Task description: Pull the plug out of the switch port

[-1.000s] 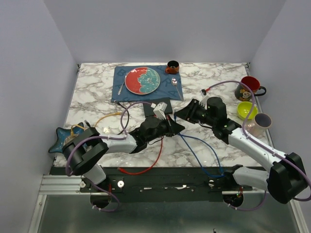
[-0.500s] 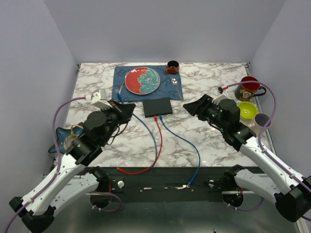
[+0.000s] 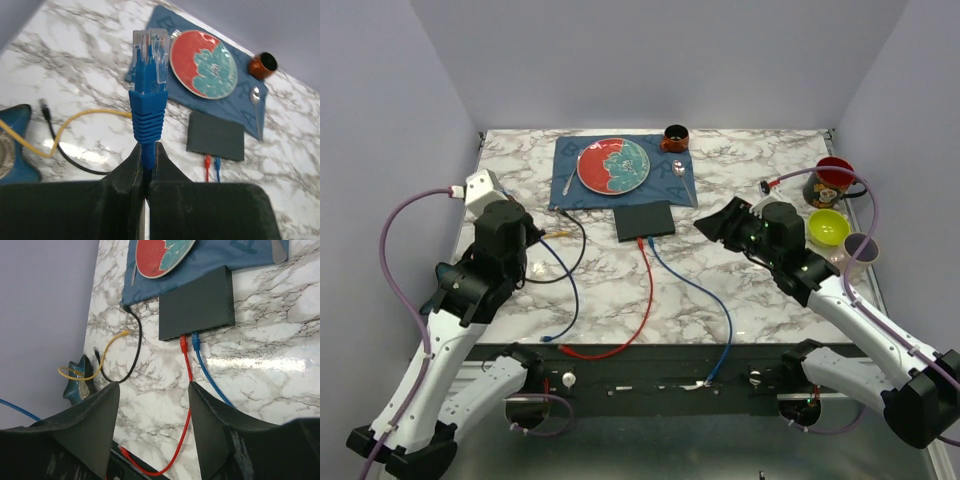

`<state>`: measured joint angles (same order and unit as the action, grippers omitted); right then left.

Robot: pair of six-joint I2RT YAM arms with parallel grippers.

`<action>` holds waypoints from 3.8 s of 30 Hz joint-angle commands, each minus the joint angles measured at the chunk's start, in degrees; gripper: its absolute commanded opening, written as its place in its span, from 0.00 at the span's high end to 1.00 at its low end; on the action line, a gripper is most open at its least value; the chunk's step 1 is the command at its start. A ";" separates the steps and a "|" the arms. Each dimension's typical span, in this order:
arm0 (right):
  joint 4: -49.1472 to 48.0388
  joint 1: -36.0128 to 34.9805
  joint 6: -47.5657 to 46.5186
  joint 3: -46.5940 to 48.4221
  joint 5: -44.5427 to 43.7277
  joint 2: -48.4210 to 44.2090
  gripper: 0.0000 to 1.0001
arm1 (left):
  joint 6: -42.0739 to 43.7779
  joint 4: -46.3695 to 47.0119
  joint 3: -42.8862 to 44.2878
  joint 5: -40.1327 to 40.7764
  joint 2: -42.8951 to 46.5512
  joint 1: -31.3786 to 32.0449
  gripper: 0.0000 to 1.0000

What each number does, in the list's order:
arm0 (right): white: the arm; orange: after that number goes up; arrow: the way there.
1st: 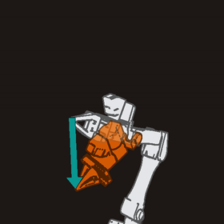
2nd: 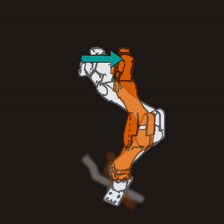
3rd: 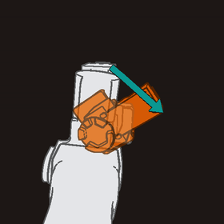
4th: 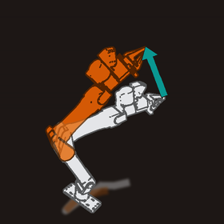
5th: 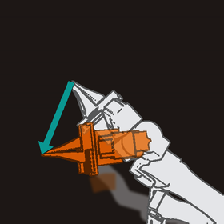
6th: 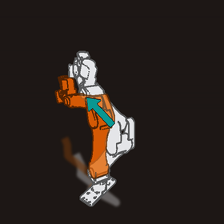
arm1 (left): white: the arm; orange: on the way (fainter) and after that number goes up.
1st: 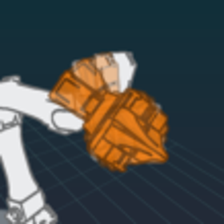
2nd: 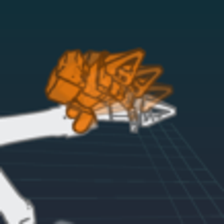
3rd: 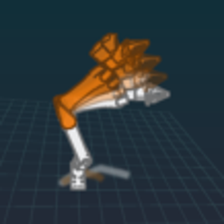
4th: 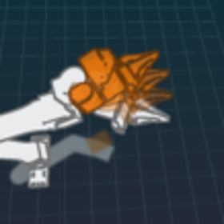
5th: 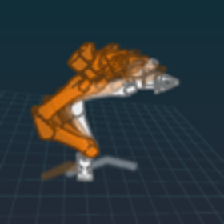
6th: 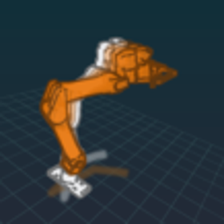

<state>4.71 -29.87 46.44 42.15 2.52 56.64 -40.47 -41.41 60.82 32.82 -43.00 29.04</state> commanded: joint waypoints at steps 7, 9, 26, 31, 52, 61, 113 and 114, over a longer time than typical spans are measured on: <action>0.65 0.16 -0.99 -0.66 2.48 0.66 0.36 | 1.44 1.06 7.64 -16.11 -24.21 -32.89 0.63; 0.74 0.16 -1.34 -1.10 2.92 0.84 0.36 | 0.40 0.37 9.40 -18.14 -29.76 -34.39 0.28; -8.48 0.16 -3.02 -1.02 10.56 17.61 0.38 | -6.46 35.69 -11.07 -34.47 -18.85 -12.35 0.01; -13.92 0.16 -2.58 1.26 17.59 27.79 0.42 | -7.96 41.13 -10.63 -43.27 -32.39 -9.27 0.01; -24.31 0.34 1.20 14.27 20.76 52.95 0.55 | -2.86 41.50 2.81 -45.39 -60.17 -6.80 0.30; -25.80 0.86 1.55 14.01 21.47 55.59 0.55 | -2.69 38.60 4.22 -45.82 -63.61 -6.89 0.31; -44.96 3.15 22.38 10.14 24.81 63.33 0.67 | -3.57 37.89 2.73 -46.79 -65.01 -6.80 0.33; -45.31 3.15 22.64 10.06 24.81 63.50 0.67 | -3.57 38.07 2.73 -46.79 -65.10 -6.71 0.33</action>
<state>-36.42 -26.76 67.00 52.88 29.36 118.58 -43.97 -0.45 65.19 -11.70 -106.45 22.09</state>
